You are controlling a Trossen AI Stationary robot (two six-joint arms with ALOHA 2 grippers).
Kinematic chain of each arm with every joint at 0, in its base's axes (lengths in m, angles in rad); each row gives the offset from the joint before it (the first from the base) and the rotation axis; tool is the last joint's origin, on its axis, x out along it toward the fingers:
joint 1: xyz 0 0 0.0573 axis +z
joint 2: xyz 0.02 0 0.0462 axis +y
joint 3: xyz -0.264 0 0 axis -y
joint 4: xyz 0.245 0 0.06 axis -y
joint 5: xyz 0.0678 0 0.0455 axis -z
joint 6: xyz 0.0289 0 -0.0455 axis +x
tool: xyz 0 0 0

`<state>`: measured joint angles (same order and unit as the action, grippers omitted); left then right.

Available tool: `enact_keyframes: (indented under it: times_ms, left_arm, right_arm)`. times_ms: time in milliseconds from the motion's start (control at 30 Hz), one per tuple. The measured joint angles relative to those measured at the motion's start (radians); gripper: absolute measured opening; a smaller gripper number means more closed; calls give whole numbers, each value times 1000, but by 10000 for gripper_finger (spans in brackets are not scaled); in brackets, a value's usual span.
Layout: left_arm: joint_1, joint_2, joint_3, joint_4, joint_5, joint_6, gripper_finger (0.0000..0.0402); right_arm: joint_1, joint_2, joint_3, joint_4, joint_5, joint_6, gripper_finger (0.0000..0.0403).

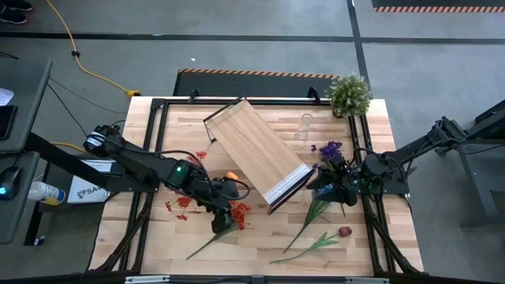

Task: Pick and place flowers into a vace then onto a shelf
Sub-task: Put the red flowers into the bottom transparent vase

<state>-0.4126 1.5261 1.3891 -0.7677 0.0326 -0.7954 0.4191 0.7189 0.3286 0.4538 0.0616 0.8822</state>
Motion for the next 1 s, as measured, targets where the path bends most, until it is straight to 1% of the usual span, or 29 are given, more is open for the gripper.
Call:
enact_keyframes:
  times_ms: [133, 333, 400, 767, 1000]
  left_arm:
    - [0, 0, 0, 1, -46, 36, 282]
    - [0, 0, 0, 5, -52, 89, 282]
    - [0, 0, 0, 8, -69, 104, 282]
    - [-1, 0, 0, 9, -67, 192, 282]
    - [-32, 0, 0, -1, -68, 228, 282]
  right_arm:
    - [0, 0, 0, 0, 0, 0, 344]
    - [0, 0, 0, 0, 0, 9, 344]
    - [0, 0, 0, 0, 0, 9, 344]
    - [0, 0, 0, 0, 3, 11, 344]
    - [0, 0, 0, 0, 19, 11, 344]
